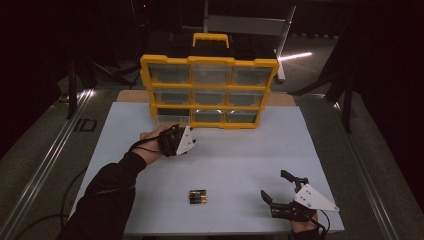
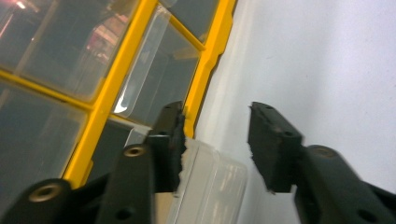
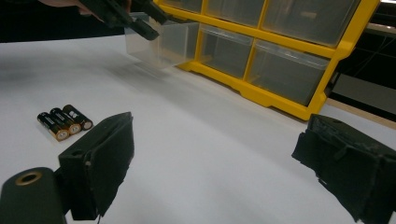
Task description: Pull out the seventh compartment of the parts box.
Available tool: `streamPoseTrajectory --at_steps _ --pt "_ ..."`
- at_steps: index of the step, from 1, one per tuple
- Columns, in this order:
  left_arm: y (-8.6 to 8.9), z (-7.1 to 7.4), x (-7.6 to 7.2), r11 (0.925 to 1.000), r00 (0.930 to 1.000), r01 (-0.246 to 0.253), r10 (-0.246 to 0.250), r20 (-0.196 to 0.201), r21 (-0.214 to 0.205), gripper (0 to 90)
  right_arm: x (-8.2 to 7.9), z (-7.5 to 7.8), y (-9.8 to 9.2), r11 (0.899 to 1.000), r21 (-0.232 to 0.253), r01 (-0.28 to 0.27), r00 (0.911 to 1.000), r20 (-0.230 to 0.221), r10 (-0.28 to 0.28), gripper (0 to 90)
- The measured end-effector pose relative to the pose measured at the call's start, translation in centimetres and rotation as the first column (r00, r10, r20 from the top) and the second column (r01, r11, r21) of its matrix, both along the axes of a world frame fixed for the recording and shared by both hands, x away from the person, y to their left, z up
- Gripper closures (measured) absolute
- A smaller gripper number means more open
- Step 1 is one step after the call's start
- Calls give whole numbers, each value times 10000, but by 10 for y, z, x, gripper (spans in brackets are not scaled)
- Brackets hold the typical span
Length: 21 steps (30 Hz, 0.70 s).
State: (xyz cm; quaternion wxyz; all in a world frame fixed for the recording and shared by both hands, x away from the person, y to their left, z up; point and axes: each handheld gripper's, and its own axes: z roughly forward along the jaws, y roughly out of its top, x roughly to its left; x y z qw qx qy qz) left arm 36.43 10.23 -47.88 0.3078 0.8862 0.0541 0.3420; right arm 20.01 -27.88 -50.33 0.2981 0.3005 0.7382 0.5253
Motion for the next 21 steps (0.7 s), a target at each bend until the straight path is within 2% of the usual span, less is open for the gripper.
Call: streamPoseTrajectory --at_steps 6,8,13,14,15,16,21 --pt "13 6 -3 9954 9971 -341 277 -713 -897 415 0 0 2 10000 -41 -19 10000 7 19 94" --pt "17 7 -5 9931 9952 -473 376 -899 -1073 378 -1 1 2 10000 -42 -17 10000 26 17 93" --pt "27 13 -11 9823 9892 -792 564 -1353 -1697 304 0 1 2 10000 -50 -7 10000 26 7 93" --pt "27 13 -11 9823 9892 -792 564 -1353 -1697 280 0 1 2 10000 -50 -7 10000 26 7 93" --pt "31 16 -14 9766 9835 -997 677 -1675 -1904 280 0 1 2 10000 -50 -8 10000 30 9 94" --pt "33 17 -15 9733 9811 -1037 662 -1818 -2048 241 0 1 2 10000 -55 -3 10000 55 3 94" --pt "43 22 -24 9585 9761 -1378 886 -1985 -2497 178 -1 1 2 10000 -57 2 10000 58 -2 94"
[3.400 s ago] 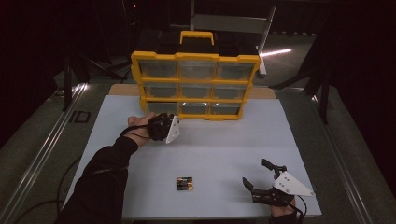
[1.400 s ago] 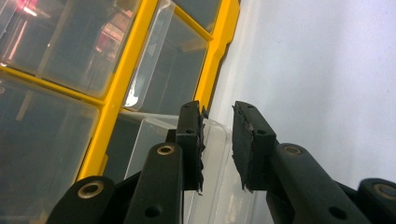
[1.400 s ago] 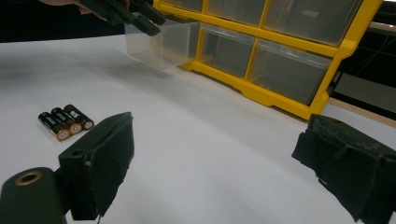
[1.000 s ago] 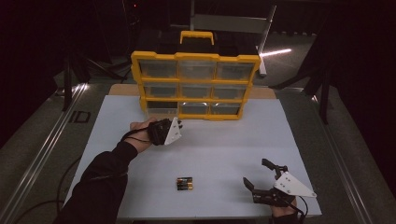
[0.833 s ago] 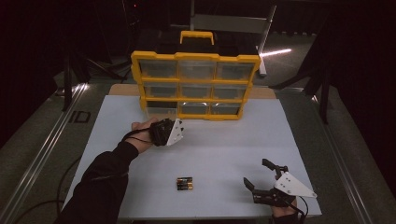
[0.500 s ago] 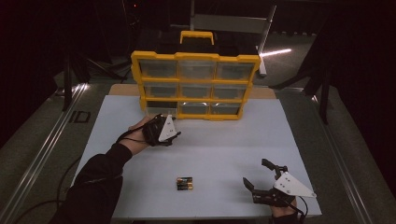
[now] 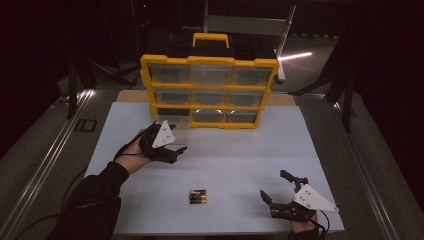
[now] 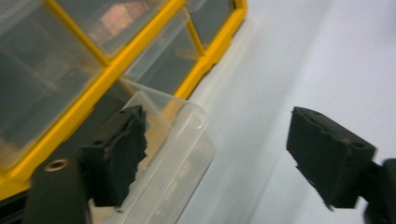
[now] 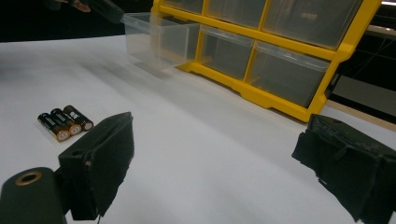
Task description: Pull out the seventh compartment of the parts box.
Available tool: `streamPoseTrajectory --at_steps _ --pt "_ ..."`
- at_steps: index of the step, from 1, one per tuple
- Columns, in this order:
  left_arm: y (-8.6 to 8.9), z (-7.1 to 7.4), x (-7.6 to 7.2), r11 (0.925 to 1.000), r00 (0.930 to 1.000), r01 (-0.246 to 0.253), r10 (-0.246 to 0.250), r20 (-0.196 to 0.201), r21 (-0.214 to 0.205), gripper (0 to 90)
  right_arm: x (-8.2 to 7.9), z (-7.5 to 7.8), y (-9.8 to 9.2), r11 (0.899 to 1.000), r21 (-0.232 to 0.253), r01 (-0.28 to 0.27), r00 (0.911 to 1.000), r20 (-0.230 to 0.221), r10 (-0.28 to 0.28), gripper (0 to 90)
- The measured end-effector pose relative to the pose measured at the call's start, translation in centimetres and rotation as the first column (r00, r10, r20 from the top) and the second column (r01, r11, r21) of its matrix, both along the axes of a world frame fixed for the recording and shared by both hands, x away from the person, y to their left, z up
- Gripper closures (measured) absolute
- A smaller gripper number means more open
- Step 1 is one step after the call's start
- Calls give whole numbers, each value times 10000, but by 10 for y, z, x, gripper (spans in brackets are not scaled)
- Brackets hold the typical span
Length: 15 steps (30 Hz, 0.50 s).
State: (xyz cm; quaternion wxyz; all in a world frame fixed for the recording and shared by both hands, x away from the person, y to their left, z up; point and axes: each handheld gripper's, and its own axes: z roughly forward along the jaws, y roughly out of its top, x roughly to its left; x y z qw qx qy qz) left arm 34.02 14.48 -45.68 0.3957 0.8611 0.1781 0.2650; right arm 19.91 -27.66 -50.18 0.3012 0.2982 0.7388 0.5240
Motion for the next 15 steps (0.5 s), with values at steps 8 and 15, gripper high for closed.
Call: streamPoseTrajectory --at_steps 8,15 --pt "17 6 -13 9988 9981 -212 186 -584 -437 12 0 1 0 10000 4 6 10000 26 -6 94" --pt "29 4 -27 9959 9967 -204 133 -797 -884 0 -1 2 1 10000 -10 7 10000 70 -7 93"
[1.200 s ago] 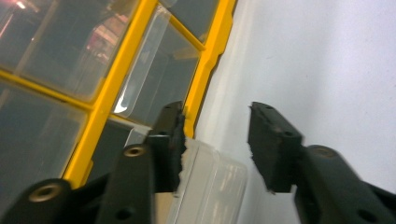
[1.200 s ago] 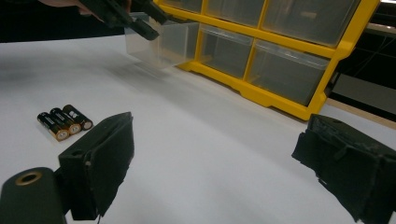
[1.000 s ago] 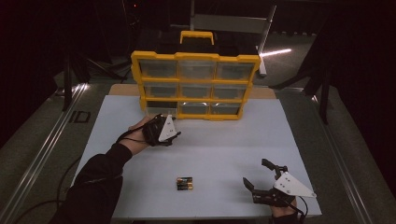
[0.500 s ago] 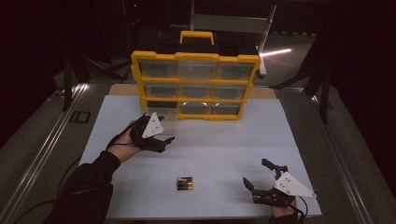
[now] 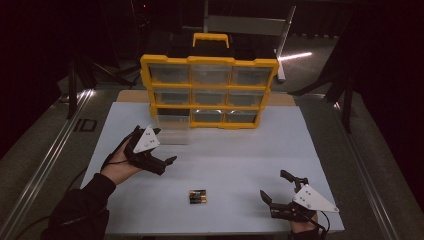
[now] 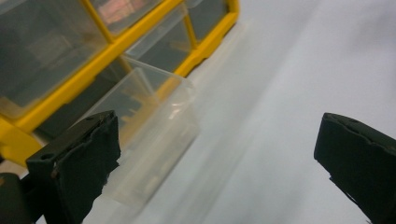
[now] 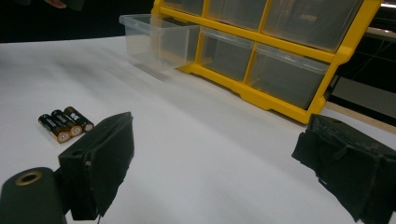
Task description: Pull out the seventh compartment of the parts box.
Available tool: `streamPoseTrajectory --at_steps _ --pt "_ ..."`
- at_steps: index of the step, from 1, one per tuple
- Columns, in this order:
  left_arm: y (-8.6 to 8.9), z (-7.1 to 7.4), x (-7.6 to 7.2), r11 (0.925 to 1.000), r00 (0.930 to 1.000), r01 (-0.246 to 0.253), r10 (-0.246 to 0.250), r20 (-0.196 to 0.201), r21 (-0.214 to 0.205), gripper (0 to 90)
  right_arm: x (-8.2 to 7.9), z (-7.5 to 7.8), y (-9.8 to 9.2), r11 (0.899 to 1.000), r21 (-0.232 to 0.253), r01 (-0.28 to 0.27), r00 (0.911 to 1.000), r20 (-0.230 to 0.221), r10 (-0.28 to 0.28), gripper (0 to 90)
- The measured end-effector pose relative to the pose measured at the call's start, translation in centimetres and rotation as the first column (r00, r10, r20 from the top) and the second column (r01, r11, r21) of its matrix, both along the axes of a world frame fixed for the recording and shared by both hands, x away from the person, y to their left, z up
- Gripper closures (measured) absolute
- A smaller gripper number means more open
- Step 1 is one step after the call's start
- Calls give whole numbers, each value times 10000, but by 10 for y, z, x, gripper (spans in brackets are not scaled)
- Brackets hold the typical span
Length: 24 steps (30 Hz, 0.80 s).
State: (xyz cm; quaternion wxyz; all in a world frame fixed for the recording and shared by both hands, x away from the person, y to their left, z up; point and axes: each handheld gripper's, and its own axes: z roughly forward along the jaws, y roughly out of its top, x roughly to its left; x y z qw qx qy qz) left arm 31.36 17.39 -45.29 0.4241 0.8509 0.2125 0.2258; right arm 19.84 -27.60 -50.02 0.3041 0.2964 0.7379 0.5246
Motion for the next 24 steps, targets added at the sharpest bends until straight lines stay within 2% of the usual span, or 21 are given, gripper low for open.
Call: streamPoseTrajectory --at_steps 4,7,12,16,19,24 --pt "1 -5 -9 9999 9999 127 -127 -10 -94 0 0 0 0 10000 12 -2 10000 -20 2 93" --pt "3 -11 -17 9986 9996 237 -244 -145 -463 0 0 0 0 10000 11 -11 10000 -31 11 93" --pt "3 -19 -27 9982 9993 277 -290 -242 -529 0 0 -1 1 10000 2 -46 10000 -38 46 94" --pt "4 -27 -35 9968 9991 315 -336 -274 -735 0 0 -1 1 10000 12 -59 10000 -48 59 93" --pt "8 -34 -41 9937 9979 311 -371 -536 -1078 0 0 -2 1 10000 4 -72 10000 -62 72 93" --pt "11 -43 -47 9914 9964 262 -362 -761 -1285 0 0 -2 1 10000 25 -76 9999 -101 76 94"
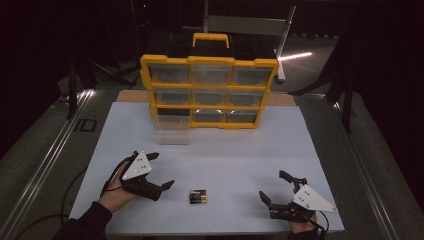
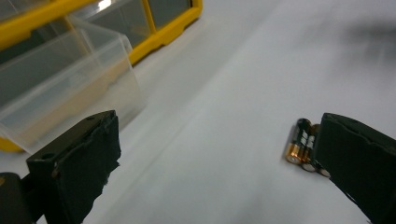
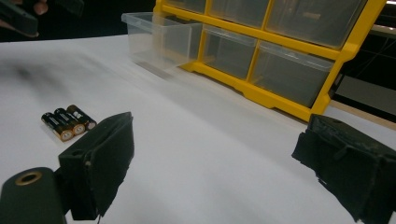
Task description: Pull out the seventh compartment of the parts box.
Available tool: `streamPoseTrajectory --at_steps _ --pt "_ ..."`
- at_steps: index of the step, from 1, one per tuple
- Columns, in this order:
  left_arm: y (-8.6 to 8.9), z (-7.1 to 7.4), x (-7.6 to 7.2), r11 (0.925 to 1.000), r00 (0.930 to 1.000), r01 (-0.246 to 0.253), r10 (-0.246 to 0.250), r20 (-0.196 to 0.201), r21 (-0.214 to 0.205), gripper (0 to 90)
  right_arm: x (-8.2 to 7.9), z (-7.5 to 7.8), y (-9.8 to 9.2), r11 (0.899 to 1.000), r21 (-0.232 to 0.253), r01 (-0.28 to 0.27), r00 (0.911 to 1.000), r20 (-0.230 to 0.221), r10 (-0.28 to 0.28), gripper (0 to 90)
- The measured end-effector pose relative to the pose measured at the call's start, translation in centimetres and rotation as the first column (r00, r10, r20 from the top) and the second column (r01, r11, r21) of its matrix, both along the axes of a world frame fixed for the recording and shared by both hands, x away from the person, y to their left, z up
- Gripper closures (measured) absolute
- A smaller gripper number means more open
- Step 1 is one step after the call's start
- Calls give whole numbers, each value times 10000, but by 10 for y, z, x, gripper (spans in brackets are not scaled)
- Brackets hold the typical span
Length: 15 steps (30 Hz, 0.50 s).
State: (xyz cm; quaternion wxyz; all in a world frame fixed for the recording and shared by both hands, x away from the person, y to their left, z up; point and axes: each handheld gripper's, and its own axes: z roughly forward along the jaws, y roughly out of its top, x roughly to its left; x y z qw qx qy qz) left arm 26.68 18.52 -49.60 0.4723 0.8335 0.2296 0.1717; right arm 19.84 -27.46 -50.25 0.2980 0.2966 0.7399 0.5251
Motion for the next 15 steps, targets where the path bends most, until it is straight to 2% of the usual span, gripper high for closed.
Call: streamPoseTrajectory --at_steps 1,5,7,10,12,13,14,15 --pt "2 -4 -3 9997 10000 -36 35 -58 -237 0 0 0 0 10000 -10 -6 10000 -4 6 93" --pt "7 -11 -7 9985 9998 -4 -7 -205 -541 0 0 -1 0 10000 23 17 10000 -57 -17 94" --pt "9 -15 -9 9982 9995 83 -101 -312 -586 0 0 -1 0 10000 24 15 10000 -68 -14 93" --pt "10 -19 -11 9986 9996 92 -106 -249 -525 0 0 -1 0 10000 19 23 10000 -73 -23 94" --pt "11 -23 -13 9986 9996 8 -24 -297 -537 0 0 -1 0 10000 -1 33 10000 -71 -33 93" --pt "12 -26 -15 9985 9986 -28 -1 -522 -547 0 0 -2 -1 10000 -25 46 10000 -64 -46 94" --pt "12 -26 -15 9985 9986 -28 -1 -522 -547 0 0 -2 -1 10000 -25 46 10000 -64 -46 94" --pt "14 -29 -16 9990 9983 -222 201 -552 -383 0 0 -2 -1 10000 -19 40 10000 -67 -40 94"
